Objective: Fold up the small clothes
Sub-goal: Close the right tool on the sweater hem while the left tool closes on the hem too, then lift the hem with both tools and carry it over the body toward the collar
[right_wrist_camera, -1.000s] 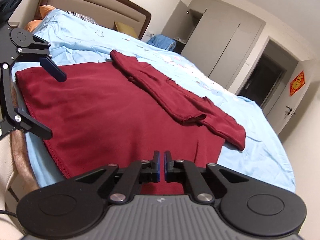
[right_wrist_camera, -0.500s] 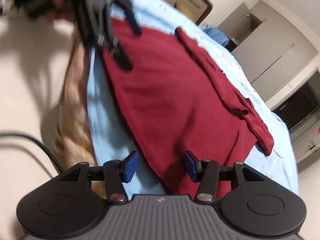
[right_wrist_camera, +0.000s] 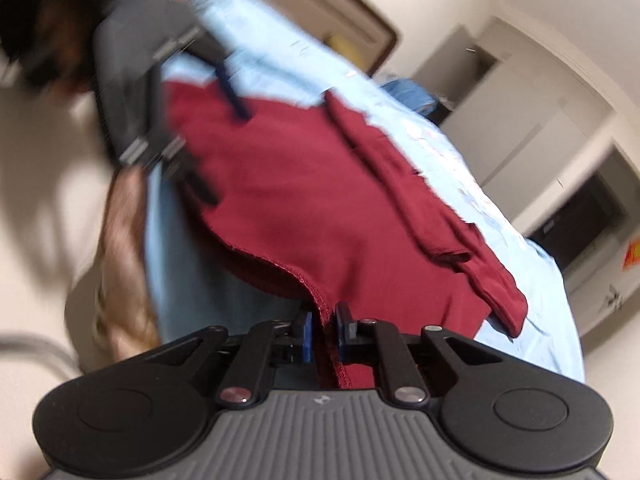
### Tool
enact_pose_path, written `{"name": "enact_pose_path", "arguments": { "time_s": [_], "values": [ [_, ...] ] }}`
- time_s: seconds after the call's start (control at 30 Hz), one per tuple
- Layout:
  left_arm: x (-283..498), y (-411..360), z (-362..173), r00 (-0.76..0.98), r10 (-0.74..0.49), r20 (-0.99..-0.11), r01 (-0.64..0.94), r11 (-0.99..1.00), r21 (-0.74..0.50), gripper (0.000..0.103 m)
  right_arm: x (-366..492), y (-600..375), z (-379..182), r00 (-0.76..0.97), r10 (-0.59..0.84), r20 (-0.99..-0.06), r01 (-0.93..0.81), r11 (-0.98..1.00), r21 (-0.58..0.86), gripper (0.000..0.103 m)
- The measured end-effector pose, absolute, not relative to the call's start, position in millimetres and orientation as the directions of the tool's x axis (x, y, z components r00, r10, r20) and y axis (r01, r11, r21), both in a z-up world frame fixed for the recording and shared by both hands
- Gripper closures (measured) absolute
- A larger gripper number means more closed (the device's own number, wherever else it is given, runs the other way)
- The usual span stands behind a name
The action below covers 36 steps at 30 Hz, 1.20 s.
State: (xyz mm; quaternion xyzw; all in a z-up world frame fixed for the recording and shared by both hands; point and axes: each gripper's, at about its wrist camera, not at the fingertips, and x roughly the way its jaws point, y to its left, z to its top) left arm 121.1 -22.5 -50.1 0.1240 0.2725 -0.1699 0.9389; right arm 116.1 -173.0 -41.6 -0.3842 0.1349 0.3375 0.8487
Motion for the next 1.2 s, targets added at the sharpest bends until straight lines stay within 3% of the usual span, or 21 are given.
{"name": "enact_pose_path", "arguments": {
  "time_s": [0.23,0.47,0.63,0.83,0.97,1.03,1.07,1.1,1.13,1.2],
  "values": [
    [117,-37,-48,0.809,-0.264,-0.525,0.414,0.890,0.190,0.001,160,-175,-1,0.755,0.502,-0.423,-0.656,0.606,-0.450,0.090],
    [128,-33,-51,0.864,-0.038,-0.503,0.260,0.888,0.380,0.001,209,-173,9,0.755,0.499,-0.425,-0.650,0.654,-0.386,0.090],
    [131,-5,-50,0.874,0.050,-0.483,0.174,0.897,0.407,0.001,232,-176,7,0.740,0.508,-0.441,-0.660,0.672,-0.335,0.090],
    [126,30,-40,0.897,0.043,-0.439,0.123,0.931,0.343,0.011,244,-177,1,0.732,0.504,-0.459,-0.664,0.678,-0.315,0.090],
    [117,41,-35,0.915,-0.002,-0.403,0.146,0.934,0.327,0.026,249,-177,-5,0.724,0.507,-0.467,-0.669,0.682,-0.297,0.090],
    [114,44,-31,0.922,-0.032,-0.387,0.165,0.935,0.315,0.037,250,-176,-7,0.724,0.505,-0.470,-0.668,0.685,-0.292,0.090],
    [114,44,-30,0.922,-0.048,-0.385,0.176,0.936,0.304,0.051,251,-176,-8,0.725,0.504,-0.470,-0.666,0.686,-0.293,0.088],
    [117,45,-28,0.919,-0.066,-0.389,0.189,0.939,0.287,0.066,250,-176,-8,0.727,0.502,-0.468,-0.665,0.686,-0.296,0.084],
    [120,45,-26,0.915,-0.080,-0.395,0.197,0.944,0.264,0.071,248,-177,-9,0.731,0.500,-0.464,-0.660,0.689,-0.298,0.083],
    [129,48,-23,0.912,-0.087,-0.400,0.188,0.957,0.220,0.080,246,-179,-9,0.737,0.495,-0.460,-0.653,0.698,-0.296,0.067]
  ]
}}
